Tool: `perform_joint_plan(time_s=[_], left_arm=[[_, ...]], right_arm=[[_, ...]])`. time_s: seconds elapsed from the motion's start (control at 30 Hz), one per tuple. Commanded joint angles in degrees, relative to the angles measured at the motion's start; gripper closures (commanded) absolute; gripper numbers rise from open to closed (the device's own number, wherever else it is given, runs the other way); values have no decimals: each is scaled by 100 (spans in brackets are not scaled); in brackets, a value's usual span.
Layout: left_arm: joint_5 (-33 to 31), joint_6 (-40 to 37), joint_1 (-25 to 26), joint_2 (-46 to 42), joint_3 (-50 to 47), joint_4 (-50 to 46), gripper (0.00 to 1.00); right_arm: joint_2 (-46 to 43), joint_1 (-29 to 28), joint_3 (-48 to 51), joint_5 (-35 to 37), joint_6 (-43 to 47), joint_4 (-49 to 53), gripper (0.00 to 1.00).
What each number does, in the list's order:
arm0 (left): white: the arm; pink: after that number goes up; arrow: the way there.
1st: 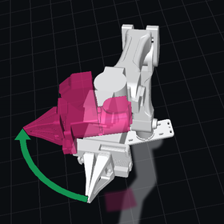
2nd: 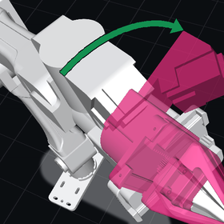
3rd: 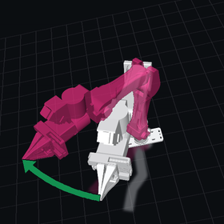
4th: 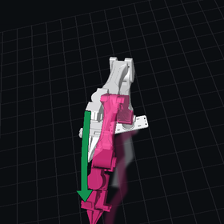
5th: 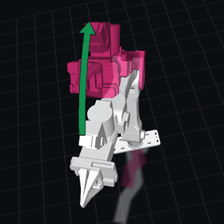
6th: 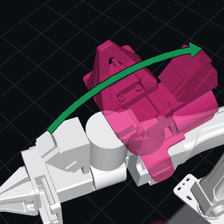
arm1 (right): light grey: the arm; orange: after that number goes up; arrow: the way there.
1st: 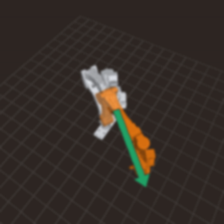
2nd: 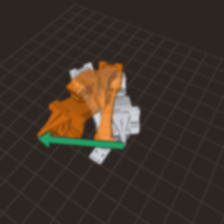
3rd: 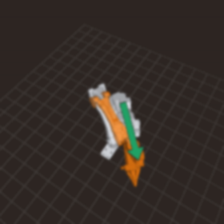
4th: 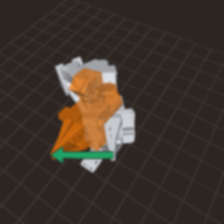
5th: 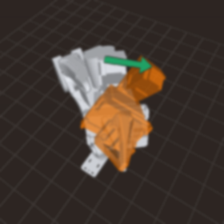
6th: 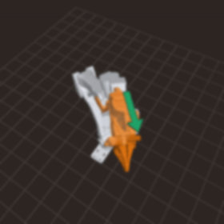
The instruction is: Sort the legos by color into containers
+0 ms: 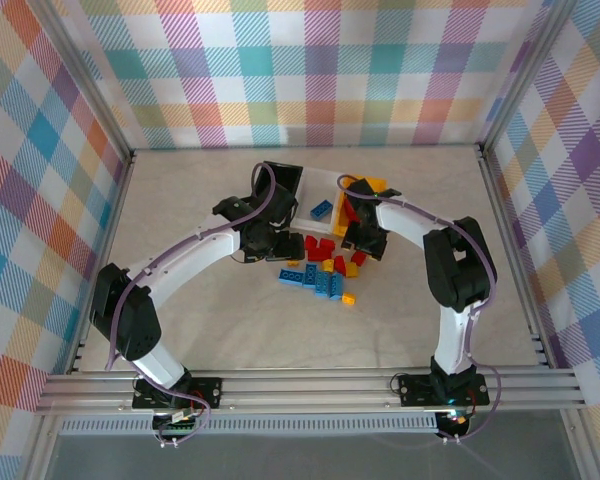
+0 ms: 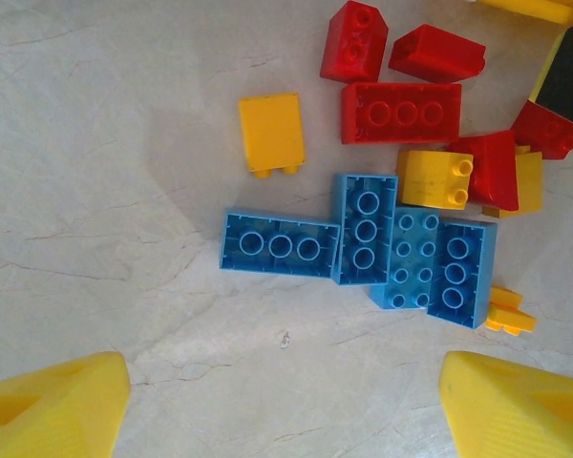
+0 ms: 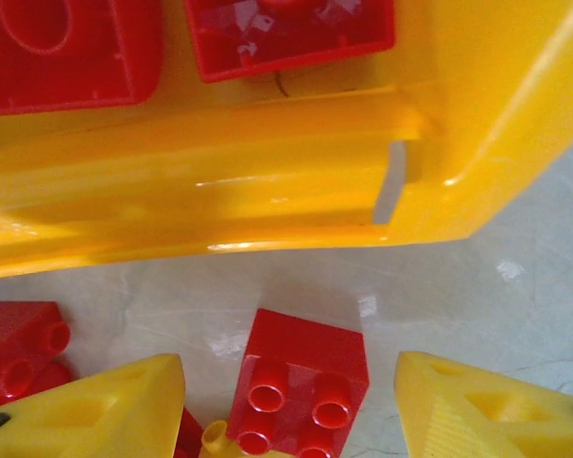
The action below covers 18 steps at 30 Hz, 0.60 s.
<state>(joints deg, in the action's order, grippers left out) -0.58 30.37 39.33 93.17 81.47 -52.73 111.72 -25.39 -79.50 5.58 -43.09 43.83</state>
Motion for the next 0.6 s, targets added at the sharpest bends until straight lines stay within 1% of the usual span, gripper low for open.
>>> perform_joint_plan(time_s=[0.0,0.13,0.43,0.57], left_arm=[[-22,-61,-20,15,39,-1,15],[14,-13,-22,61,0,95,15],[-31,80,-15,-96,-125,29,15],[-75,134,-20,-197,-229,25,15]], right_arm=[[-118,-37,79,58,-114,269,41],[-212,-37,171,26,-51,244,41],[-57,-37,352,-145,-44,-112,44],[-32,-37,407,-145,-6,-140,50]])
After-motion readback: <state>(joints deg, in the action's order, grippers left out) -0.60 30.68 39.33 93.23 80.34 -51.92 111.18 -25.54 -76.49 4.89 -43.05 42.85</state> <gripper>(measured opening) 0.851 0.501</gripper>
